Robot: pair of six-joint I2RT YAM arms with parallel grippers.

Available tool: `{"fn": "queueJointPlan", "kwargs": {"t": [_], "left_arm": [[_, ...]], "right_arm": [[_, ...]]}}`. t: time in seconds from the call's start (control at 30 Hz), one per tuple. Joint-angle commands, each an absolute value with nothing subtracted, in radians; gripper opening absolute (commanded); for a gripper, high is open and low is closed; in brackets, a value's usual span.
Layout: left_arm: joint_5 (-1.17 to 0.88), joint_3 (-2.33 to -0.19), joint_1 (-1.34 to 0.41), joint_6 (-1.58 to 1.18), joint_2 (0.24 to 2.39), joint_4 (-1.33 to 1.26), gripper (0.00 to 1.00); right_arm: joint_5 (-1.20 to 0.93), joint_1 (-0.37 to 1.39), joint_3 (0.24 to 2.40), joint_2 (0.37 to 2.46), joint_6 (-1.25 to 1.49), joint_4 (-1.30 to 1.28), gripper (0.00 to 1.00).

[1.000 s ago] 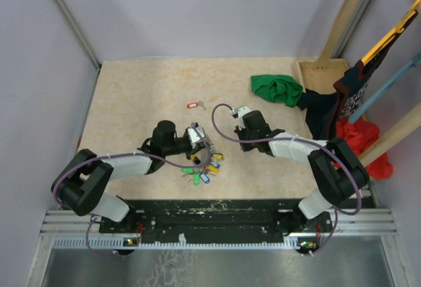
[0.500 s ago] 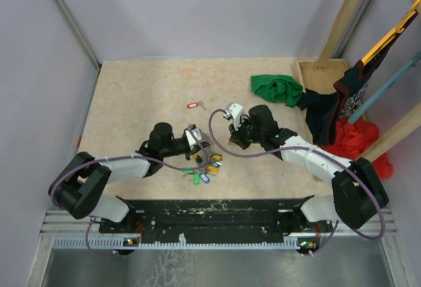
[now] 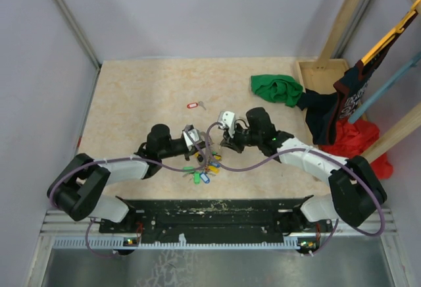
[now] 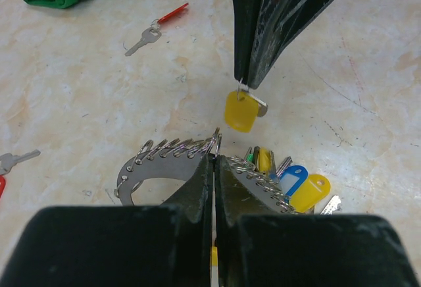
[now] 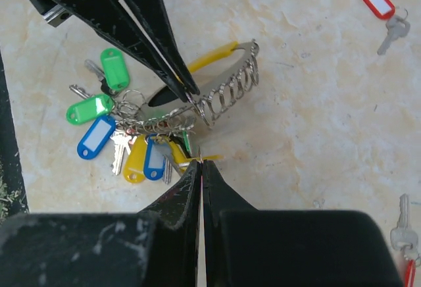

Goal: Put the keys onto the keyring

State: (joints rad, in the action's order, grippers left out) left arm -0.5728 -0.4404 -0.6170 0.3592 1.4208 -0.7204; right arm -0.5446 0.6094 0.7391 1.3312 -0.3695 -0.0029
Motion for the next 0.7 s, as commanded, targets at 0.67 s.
{"fn": "queueJointPlan", "kwargs": {"t": [0.67], "left_arm": [[-0.673, -0.421, -0.612, 0.389, 1.411, -0.81, 0.0]], "right_arm": [[-0.426, 0.735, 0.726, 1.369, -0.581, 0.13, 0.0]]}}
